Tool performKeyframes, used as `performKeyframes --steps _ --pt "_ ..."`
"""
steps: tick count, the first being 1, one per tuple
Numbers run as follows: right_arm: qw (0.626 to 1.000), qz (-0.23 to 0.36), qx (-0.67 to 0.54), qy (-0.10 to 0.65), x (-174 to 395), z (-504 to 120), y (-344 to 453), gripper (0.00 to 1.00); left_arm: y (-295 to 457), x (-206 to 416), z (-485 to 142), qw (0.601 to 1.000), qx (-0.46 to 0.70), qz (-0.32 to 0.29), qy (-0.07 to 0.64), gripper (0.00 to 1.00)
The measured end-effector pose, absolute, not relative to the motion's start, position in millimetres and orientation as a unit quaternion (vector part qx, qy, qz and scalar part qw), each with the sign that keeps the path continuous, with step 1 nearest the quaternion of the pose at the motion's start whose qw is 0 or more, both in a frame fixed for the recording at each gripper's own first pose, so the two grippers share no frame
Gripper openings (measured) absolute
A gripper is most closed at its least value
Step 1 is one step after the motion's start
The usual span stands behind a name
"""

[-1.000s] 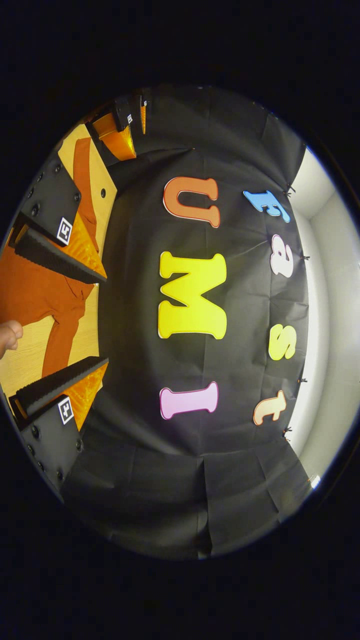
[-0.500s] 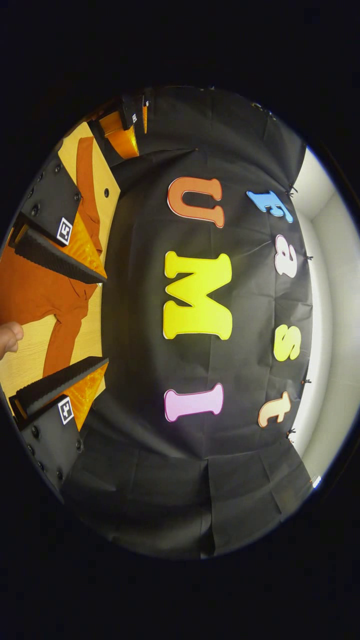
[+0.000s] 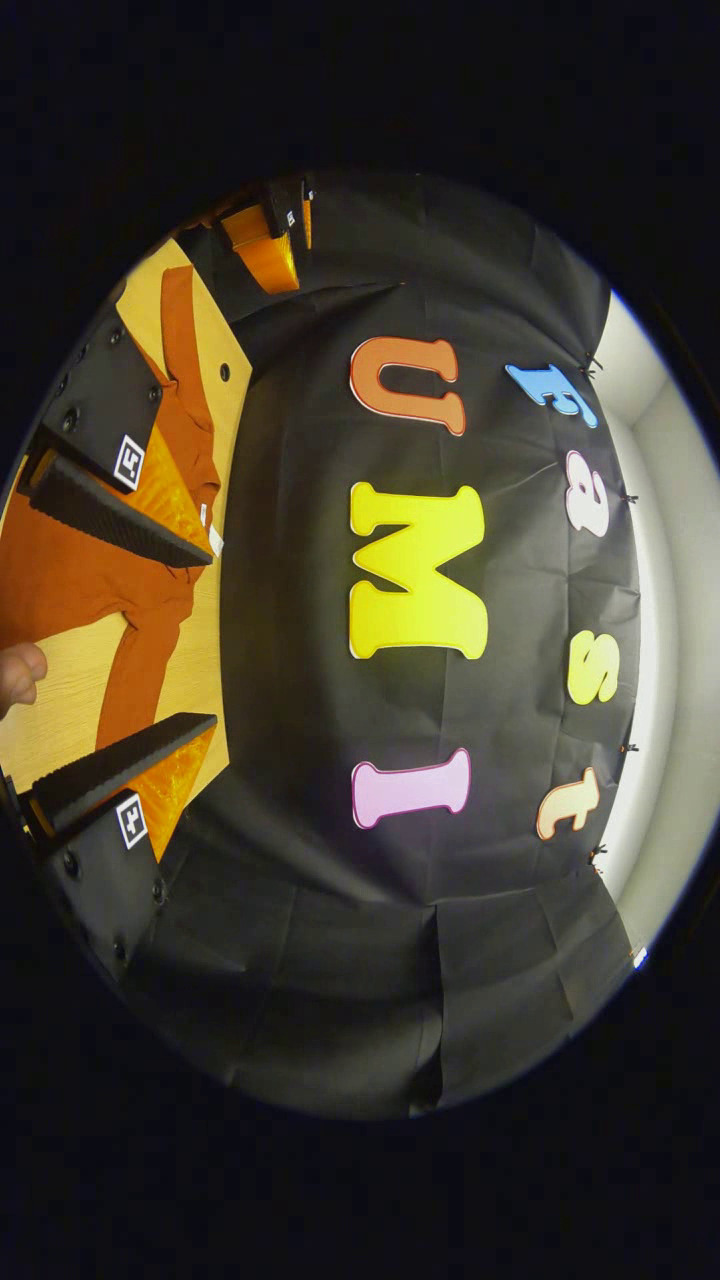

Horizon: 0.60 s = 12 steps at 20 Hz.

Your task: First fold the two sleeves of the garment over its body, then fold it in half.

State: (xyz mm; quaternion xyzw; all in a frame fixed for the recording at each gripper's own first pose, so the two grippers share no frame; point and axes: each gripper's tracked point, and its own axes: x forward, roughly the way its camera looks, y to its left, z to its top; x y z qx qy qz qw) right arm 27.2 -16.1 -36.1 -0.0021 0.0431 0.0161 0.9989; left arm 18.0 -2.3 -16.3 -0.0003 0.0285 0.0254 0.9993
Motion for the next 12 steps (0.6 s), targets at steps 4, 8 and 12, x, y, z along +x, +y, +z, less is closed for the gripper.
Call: performKeyframes --steps 4,8,12 --pt "0.999 0.025 -0.009 0.043 30 -38 -11 0.93 -4 19 -17 0.999 0.002 0.024 0.029 0.96" --pt "0.998 0.024 -0.009 0.049 37 -43 -18 0.93 -7 22 -14 0.999 0.002 0.022 0.024 0.96" --pt "0.998 -0.004 -0.004 0.057 52 -50 -47 0.94 -15 27 -25 0.999 0.012 0.021 0.037 0.95"
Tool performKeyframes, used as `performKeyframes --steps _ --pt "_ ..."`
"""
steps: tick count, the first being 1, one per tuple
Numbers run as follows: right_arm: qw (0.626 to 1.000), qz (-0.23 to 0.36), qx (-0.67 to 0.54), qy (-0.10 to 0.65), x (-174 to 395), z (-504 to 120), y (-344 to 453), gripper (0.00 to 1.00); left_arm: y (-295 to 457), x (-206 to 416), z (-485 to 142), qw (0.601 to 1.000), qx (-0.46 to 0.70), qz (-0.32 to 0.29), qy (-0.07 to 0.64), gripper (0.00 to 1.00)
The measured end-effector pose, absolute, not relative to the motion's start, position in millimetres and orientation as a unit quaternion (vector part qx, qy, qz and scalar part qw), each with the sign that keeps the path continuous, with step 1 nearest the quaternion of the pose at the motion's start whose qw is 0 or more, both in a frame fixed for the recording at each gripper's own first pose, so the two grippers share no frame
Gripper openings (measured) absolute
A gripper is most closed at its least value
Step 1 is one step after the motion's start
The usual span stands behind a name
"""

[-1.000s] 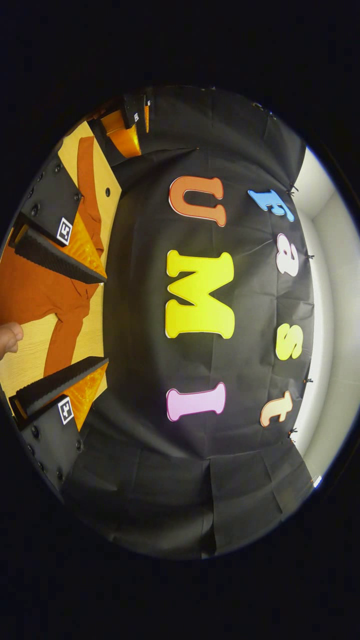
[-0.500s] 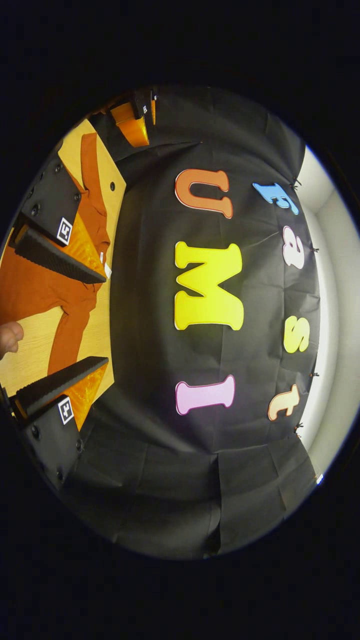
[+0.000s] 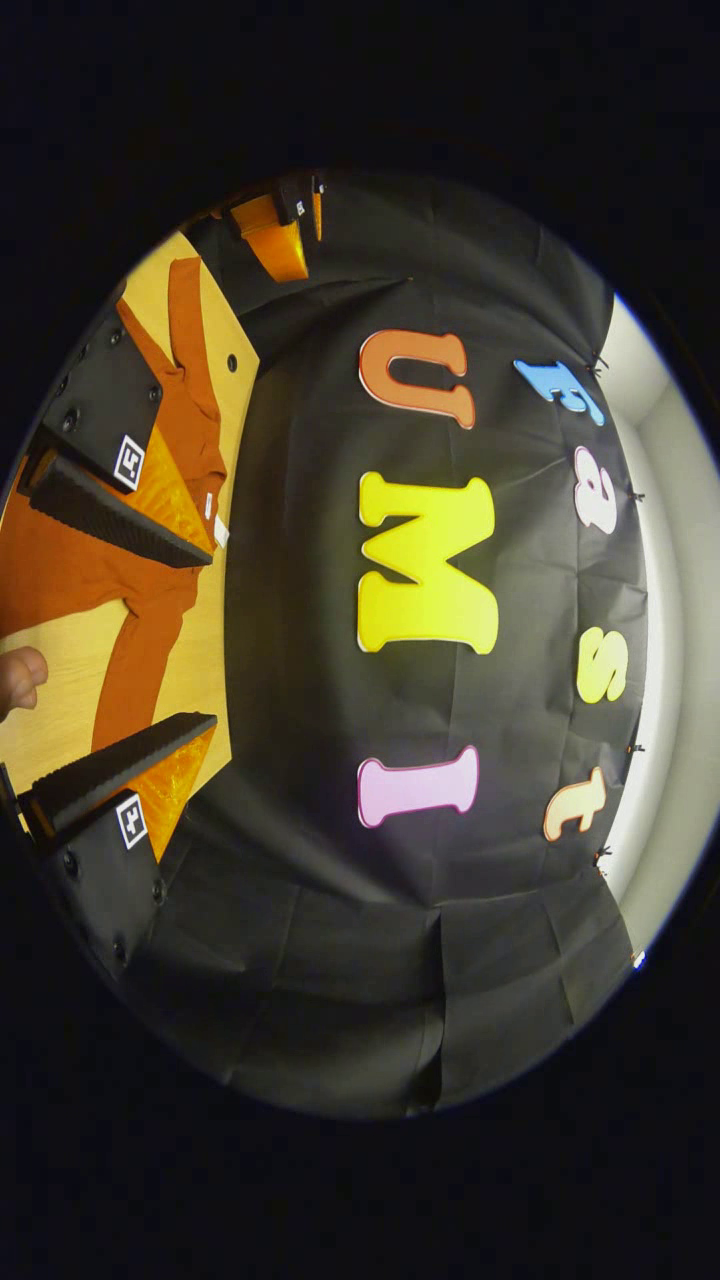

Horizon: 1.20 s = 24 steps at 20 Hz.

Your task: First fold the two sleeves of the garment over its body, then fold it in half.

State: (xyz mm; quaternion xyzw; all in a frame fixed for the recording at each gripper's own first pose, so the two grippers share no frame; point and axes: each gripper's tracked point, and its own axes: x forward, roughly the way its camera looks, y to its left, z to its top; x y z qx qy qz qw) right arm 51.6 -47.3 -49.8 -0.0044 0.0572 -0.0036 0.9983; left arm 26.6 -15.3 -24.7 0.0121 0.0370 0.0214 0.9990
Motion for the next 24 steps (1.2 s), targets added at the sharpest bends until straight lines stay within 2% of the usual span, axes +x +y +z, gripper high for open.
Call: performKeyframes --steps 7,11,12,13,19,24 --pt "0.991 -0.079 0.001 0.104 96 -94 -140 0.94 -47 34 -37 0.998 -0.004 -0.009 0.056 0.95" --pt "0.980 -0.115 0.019 0.159 124 -139 -203 0.94 -70 40 -50 0.996 -0.024 -0.032 0.084 0.96" --pt "0.975 -0.123 0.028 0.180 131 -155 -219 0.94 -74 41 -57 0.994 -0.021 -0.033 0.098 1.00" --pt "0.970 -0.130 0.040 0.202 139 -171 -232 0.94 -78 42 -69 0.992 -0.012 -0.035 0.118 0.96" --pt "0.926 -0.169 0.070 0.332 163 -267 -307 0.94 -94 39 -115 0.982 0.022 -0.021 0.189 0.97" --pt "0.871 -0.192 0.117 0.436 158 -337 -328 0.94 -95 33 -135 0.975 0.035 -0.007 0.220 0.96"
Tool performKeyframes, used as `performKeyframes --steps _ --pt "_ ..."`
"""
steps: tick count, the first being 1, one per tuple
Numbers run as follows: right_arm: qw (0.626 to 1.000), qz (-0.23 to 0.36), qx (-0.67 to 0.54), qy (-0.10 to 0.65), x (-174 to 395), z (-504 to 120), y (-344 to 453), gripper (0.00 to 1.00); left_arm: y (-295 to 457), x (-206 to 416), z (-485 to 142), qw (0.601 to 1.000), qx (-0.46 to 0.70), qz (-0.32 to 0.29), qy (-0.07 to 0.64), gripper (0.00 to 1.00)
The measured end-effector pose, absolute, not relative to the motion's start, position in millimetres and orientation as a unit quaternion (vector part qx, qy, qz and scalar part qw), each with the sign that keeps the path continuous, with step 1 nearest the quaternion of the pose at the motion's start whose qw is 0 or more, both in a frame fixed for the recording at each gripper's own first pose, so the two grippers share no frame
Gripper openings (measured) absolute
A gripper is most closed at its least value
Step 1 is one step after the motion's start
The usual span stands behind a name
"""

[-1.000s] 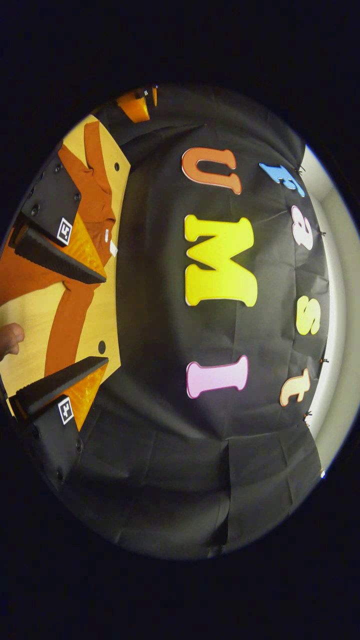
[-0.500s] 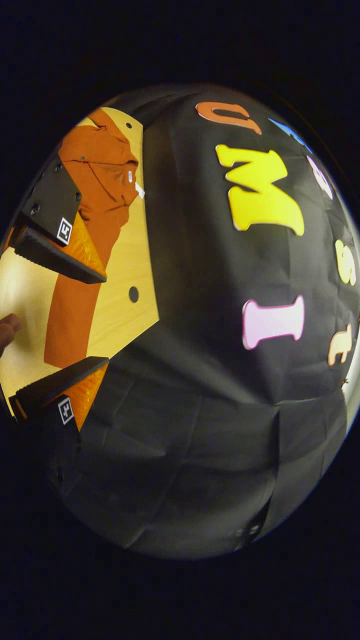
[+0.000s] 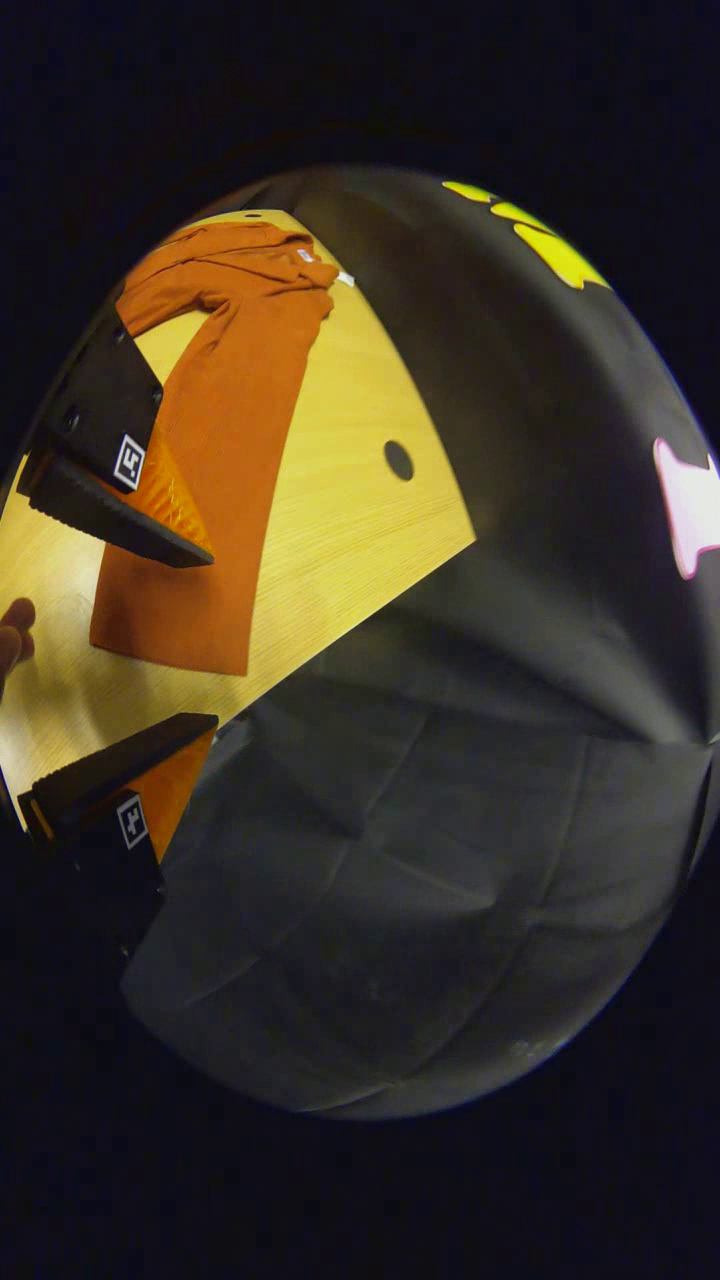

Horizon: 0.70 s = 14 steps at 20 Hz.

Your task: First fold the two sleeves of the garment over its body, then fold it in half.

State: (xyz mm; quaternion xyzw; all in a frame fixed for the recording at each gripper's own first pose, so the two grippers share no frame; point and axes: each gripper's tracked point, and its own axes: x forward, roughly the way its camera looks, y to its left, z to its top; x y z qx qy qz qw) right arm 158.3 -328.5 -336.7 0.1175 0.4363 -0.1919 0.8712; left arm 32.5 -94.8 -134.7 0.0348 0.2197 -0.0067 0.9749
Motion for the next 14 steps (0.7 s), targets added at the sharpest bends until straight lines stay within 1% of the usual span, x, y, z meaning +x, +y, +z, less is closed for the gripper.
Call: performKeyframes --steps 2,5,9,10,11,13,14 --pt "0.856 -0.188 0.152 0.457 161 -349 -323 0.93 -94 29 -142 0.973 0.031 0.003 0.229 0.96" --pt "0.826 -0.180 0.191 0.499 158 -359 -317 0.94 -84 28 -147 0.971 0.026 0.019 0.236 0.96" --pt "0.795 -0.187 0.199 0.541 161 -368 -324 0.92 -71 20 -160 0.966 0.009 0.049 0.253 0.96" --pt "0.788 -0.185 0.208 0.550 164 -369 -325 0.88 -69 18 -163 0.965 0.004 0.056 0.257 0.97" --pt "0.777 -0.182 0.217 0.563 166 -368 -326 0.82 -65 16 -167 0.963 0.001 0.062 0.261 0.97" --pt "0.757 -0.162 0.236 0.587 167 -371 -320 0.81 -64 12 -173 0.960 -0.003 0.070 0.270 0.96" --pt "0.743 -0.153 0.254 0.600 168 -372 -312 0.78 -64 10 -176 0.959 -0.002 0.074 0.274 0.97"
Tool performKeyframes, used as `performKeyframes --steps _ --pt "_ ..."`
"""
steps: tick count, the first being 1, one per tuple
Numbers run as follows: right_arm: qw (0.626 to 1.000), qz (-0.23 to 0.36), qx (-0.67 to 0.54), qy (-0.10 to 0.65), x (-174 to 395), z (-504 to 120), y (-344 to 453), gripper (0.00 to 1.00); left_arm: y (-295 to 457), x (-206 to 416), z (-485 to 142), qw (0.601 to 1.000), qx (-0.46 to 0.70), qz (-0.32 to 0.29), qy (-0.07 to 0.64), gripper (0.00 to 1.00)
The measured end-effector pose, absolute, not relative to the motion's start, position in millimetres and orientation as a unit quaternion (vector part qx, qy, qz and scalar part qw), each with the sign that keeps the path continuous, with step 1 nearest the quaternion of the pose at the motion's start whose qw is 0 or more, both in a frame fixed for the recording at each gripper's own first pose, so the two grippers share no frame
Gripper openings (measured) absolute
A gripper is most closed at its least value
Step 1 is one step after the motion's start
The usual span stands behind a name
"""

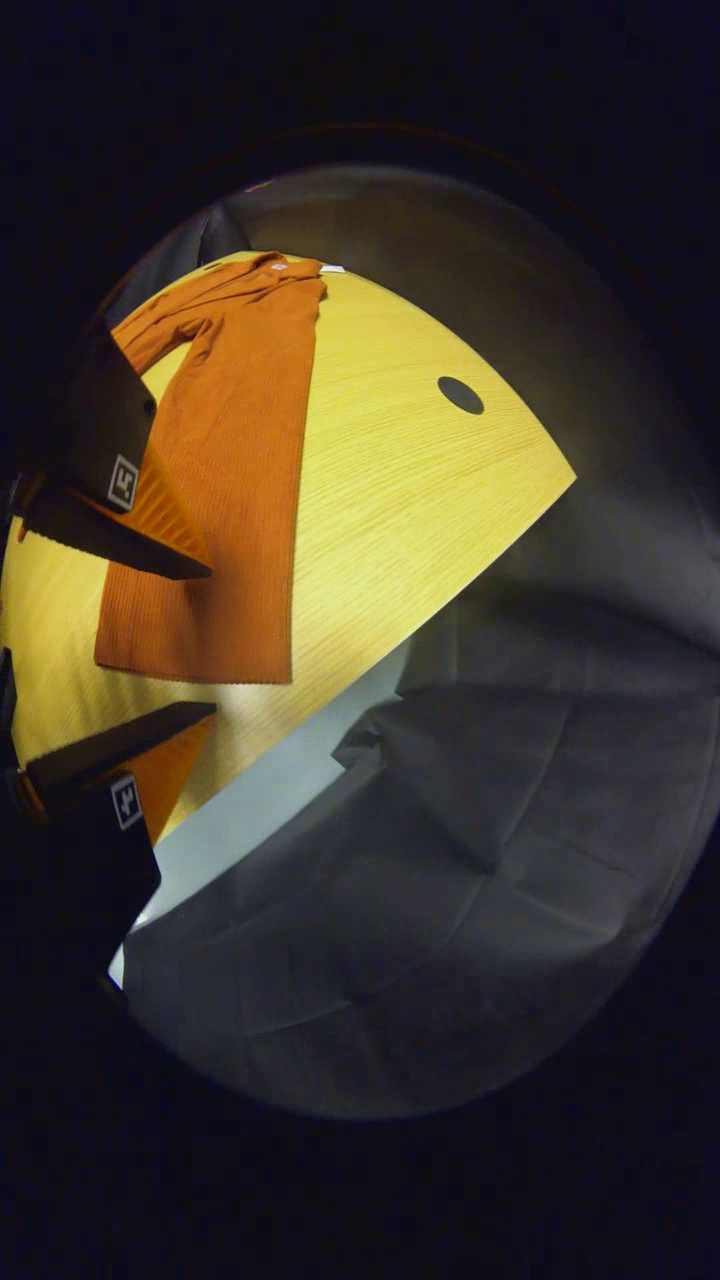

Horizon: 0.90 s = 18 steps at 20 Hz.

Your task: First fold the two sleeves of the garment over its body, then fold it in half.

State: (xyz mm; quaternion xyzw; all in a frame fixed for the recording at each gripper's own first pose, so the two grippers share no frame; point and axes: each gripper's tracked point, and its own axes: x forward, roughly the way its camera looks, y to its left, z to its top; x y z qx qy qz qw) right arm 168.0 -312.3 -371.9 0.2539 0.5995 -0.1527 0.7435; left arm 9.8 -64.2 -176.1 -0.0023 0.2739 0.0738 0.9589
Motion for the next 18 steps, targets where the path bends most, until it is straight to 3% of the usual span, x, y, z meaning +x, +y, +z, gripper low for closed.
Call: performKeyframes --steps 4,5,8,10,13,18 --pt "0.738 -0.139 0.257 0.609 171 -371 -311 0.44 -66 8 -177 0.956 0.002 0.080 0.281 0.97" --pt "0.736 -0.130 0.266 0.608 173 -370 -305 0.58 -68 8 -175 0.957 0.003 0.078 0.278 0.97" --pt "0.726 -0.141 0.286 0.610 169 -368 -313 0.44 -69 9 -169 0.961 0.007 0.074 0.266 0.96" --pt "0.726 -0.135 0.297 0.606 173 -378 -308 0.16 -75 14 -171 0.963 0.000 0.062 0.263 0.96" --pt "0.733 -0.122 0.279 0.608 171 -374 -313 0.06 -78 24 -177 0.962 -0.005 0.042 0.271 0.97" --pt "0.737 -0.155 0.281 0.595 165 -359 -304 0.02 -76 43 -172 0.964 0.022 -0.020 0.265 0.97"
